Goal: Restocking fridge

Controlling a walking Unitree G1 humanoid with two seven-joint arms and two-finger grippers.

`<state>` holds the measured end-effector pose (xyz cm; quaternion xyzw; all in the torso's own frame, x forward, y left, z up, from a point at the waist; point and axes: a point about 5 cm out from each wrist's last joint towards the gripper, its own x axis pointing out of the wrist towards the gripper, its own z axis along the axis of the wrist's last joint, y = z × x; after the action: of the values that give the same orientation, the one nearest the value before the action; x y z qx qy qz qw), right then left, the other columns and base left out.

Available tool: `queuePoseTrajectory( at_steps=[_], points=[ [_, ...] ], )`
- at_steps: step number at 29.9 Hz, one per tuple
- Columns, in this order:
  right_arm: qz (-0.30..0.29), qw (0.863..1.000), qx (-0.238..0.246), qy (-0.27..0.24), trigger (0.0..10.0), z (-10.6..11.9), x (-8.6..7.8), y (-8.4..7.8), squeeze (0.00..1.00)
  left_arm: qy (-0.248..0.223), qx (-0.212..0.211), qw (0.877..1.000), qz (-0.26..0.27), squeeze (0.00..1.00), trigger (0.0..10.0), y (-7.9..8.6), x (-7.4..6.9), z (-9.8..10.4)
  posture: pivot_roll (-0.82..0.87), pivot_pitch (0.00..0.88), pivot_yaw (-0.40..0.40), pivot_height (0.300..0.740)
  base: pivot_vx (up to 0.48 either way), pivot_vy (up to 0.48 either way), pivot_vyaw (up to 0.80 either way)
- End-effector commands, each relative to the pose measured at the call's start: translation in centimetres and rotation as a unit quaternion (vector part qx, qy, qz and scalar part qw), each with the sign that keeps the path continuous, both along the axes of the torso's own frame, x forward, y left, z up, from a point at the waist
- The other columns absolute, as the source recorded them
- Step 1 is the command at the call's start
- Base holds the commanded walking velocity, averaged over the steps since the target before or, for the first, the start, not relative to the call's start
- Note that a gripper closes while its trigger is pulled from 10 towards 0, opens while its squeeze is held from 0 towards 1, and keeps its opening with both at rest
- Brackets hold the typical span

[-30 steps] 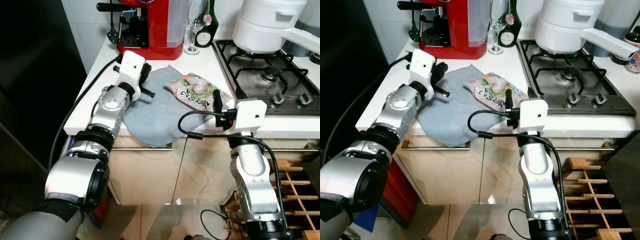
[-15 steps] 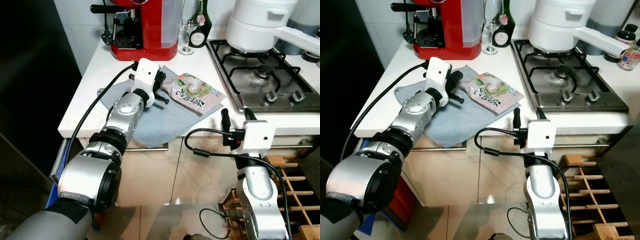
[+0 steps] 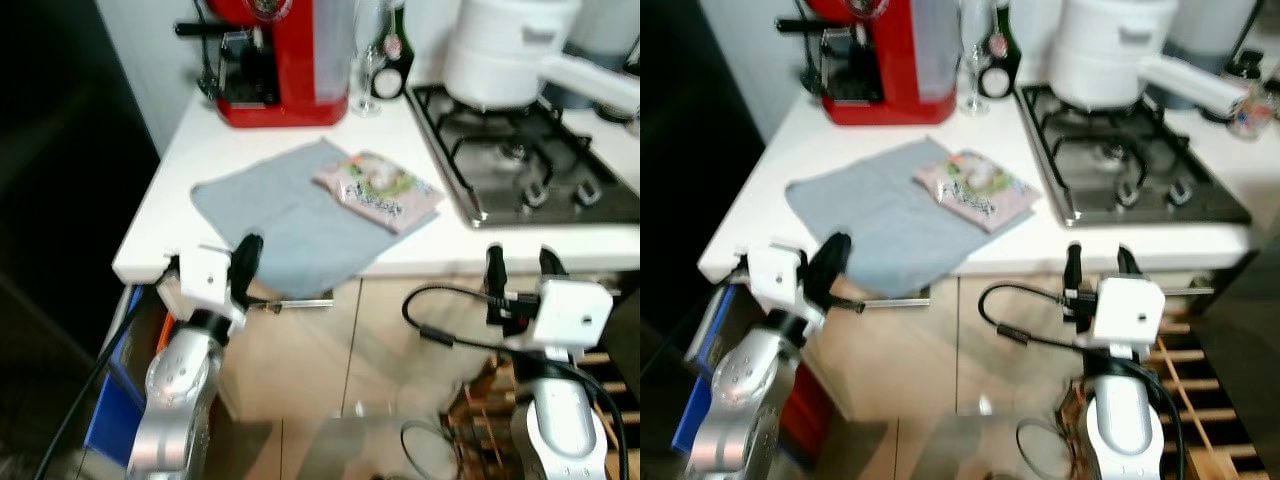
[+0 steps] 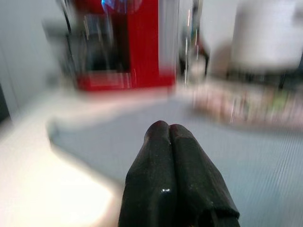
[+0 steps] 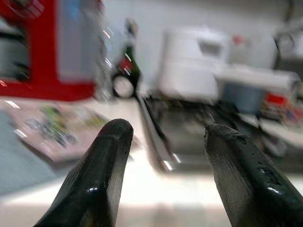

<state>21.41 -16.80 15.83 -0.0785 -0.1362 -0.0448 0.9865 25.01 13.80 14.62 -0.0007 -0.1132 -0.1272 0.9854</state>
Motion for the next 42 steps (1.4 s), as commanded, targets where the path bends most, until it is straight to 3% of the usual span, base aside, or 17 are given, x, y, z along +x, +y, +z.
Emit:
queuePoseTrajectory(
  at_steps=[1,3,8,10,16,29,33,37,39,42],
  points=[
    [0.009,0.999,-0.019,-0.027,10.0,1.2,-0.1,0.3,0.00,-0.046,0.023,0.999,0.004,0.00,10.0,-0.2,-0.6,1.7,-0.17,0.000,0.046,0.740,0.000,0.000,0.00],
    [0.017,0.997,-0.031,-0.069,10.0,3.1,-0.4,0.5,0.00,-0.085,0.053,0.995,0.029,0.00,10.0,0.9,-1.4,2.7,-0.16,0.000,0.037,0.740,0.000,0.000,0.00],
    [0.017,0.996,-0.028,-0.082,10.0,3.9,-0.3,0.4,0.00,-0.125,0.080,0.988,0.041,0.00,10.0,1.0,-1.9,4.9,-0.15,0.000,0.028,0.740,0.000,0.000,0.00],
    [0.015,0.996,-0.021,-0.085,10.0,3.8,0.4,0.5,0.00,-0.135,0.070,0.988,0.007,0.00,10.0,0.2,-1.0,6.1,-0.14,0.000,0.031,0.740,0.397,0.000,0.00],
    [0.002,0.997,-0.003,-0.078,10.0,3.2,1.3,0.7,0.00,-0.159,0.061,0.985,-0.007,0.00,10.0,-0.3,0.9,7.9,-0.13,0.000,0.041,0.740,0.480,0.000,0.00],
    [-0.003,0.998,-0.010,-0.063,10.0,2.4,2.2,0.9,0.00,-0.153,0.067,0.983,-0.078,0.00,10.0,-2.0,1.6,8.0,-0.12,0.000,0.037,0.740,0.480,0.000,0.00],
    [-0.004,0.998,-0.010,-0.061,10.0,2.3,2.3,0.9,0.00,-0.154,0.071,0.983,-0.077,0.00,10.0,-2.0,1.8,8.1,-0.12,0.000,0.038,0.740,0.480,0.000,-0.59],
    [-0.011,0.998,-0.014,-0.059,10.0,2.2,2.2,0.6,0.00,-0.145,0.052,0.986,-0.063,0.00,10.0,-1.2,2.7,8.5,-0.13,0.000,0.045,0.740,0.000,0.000,-0.80],
    [-0.031,0.996,-0.025,-0.074,10.0,2.6,2.0,0.2,0.00,-0.119,0.044,0.990,-0.065,0.00,10.0,-0.9,3.7,8.2,-0.14,0.000,0.046,0.740,0.000,0.000,-0.68],
    [-0.036,0.996,-0.028,-0.080,10.0,2.7,2.0,0.1,0.00,-0.112,0.044,0.991,-0.067,0.00,10.0,-0.9,3.9,8.1,-0.14,0.000,0.046,0.740,0.000,0.000,-0.57]
  ],
)
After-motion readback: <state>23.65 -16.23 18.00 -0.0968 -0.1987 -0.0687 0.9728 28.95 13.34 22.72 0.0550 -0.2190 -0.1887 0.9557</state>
